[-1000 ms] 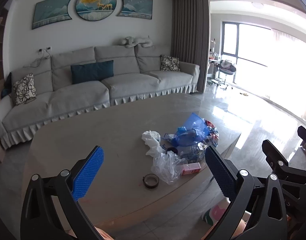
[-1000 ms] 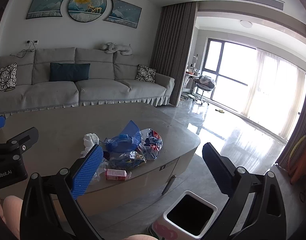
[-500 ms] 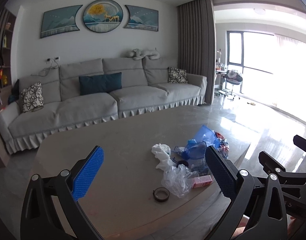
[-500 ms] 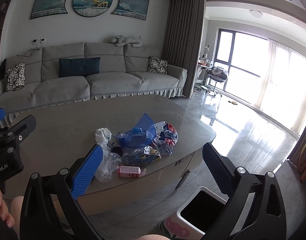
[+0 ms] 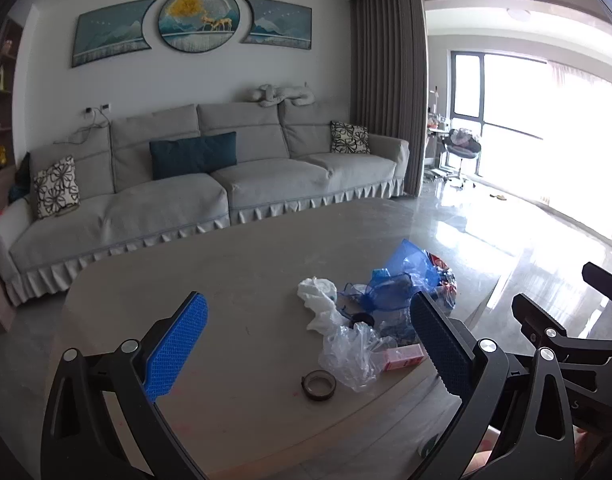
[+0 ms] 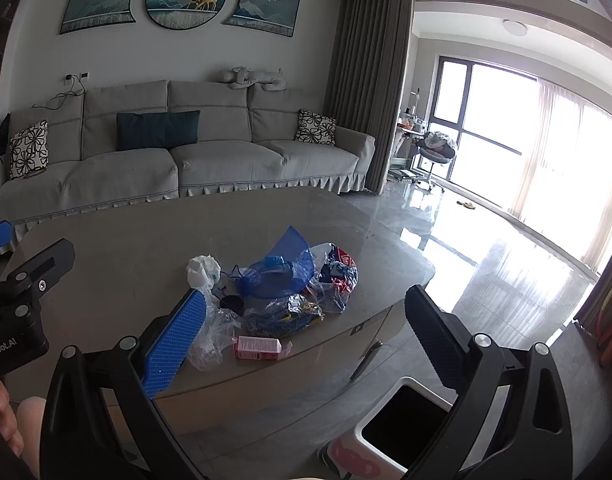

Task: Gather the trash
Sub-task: 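Move both tools toward the pile of trash on the table, then close the right tool on the clear plastic bag and lift it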

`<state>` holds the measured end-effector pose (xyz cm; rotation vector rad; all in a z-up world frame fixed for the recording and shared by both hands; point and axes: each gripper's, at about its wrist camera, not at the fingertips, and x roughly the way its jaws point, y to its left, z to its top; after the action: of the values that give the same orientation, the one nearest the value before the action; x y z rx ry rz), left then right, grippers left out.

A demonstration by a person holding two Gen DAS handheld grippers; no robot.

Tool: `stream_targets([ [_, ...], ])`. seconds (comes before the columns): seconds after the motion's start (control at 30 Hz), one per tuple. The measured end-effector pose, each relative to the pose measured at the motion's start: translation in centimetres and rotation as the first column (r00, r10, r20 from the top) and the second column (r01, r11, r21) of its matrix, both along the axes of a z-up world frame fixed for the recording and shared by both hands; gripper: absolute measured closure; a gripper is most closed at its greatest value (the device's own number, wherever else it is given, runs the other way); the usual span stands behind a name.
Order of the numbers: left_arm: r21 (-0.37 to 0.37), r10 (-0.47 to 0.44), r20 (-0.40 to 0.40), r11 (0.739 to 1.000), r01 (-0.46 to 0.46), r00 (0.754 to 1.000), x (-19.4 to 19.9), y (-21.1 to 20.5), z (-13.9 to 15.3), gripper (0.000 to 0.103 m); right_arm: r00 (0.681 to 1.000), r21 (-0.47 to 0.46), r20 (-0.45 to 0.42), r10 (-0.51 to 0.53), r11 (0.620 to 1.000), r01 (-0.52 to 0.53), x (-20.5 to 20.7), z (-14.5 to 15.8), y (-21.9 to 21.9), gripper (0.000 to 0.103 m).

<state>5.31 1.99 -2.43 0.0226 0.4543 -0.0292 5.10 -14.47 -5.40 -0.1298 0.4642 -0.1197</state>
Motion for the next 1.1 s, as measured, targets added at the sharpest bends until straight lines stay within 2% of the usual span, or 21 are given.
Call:
stream_targets([
  [0.2, 0.044, 0.036, -0.024, 0.998, -0.035, 0.999, 1.4, -0.3, -0.8, 0.004, 1.0, -0.003, -0.017, 0.001, 1.0, -0.001, 1.1, -0.8, 0.4, 0.004],
  [0.5, 0.038, 0.024, -0.06, 0.999, -0.021, 0.998, 4.1, -0.2, -2.2, 0.004, 0.999, -0.009, -0.045, 0.005, 1.0, -0.006, 3.7, -2.1, 0.6, 0.004],
  [0.67, 0.071, 0.044, -0.073, 0.997, -0.039, 0.996, 6.4, -0.3, -3.8, 0.004, 0.998, 0.032, -0.069, 0.009, 0.999, -0.007, 6.7, -3.6, -0.4, 0.004],
  [0.9, 0.078, 0.026, -0.084, 0.997, -0.019, 0.996, 10.3, -0.6, -5.4, 0.004, 0.995, 0.044, -0.097, 0.024, 0.999, -0.02, 11.6, -5.8, -0.5, 0.004],
  [1.1, 0.065, 0.028, -0.12, 0.998, -0.02, 0.992, 12.9, 0.4, -7.8, 0.004, 0.984, 0.098, -0.149, 0.102, 0.991, -0.088, 13.5, -8.9, 0.4, 0.004],
])
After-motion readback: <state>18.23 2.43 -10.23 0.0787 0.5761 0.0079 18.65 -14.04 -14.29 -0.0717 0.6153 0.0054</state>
